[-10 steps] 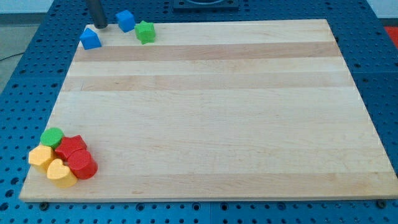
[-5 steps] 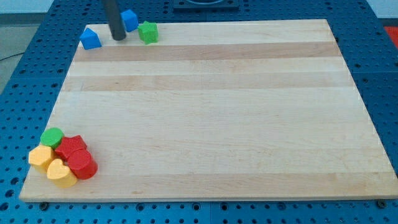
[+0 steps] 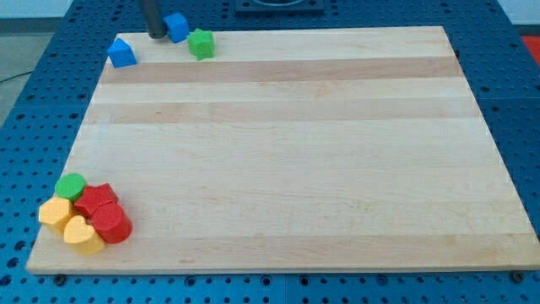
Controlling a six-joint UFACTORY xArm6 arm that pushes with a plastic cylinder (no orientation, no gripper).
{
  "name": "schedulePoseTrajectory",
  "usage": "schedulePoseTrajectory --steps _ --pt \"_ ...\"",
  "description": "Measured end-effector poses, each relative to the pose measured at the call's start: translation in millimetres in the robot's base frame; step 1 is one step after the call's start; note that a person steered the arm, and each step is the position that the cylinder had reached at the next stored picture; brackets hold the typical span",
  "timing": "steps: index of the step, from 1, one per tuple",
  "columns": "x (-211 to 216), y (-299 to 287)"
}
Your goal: Push the green star parallel to the right of the blue triangle
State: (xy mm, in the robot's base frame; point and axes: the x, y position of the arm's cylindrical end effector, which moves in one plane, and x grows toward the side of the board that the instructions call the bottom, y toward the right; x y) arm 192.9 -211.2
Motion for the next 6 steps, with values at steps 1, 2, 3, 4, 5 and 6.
schedulePoseTrajectory --steps 1,2,3,4,5,6 --pt "35.4 9.4" --pt "59.0 32.8" --pt "48.7 4.2" --pt "17.8 -11.3" --pt "-1.6 -24.4" --pt "-0.2 -13.1"
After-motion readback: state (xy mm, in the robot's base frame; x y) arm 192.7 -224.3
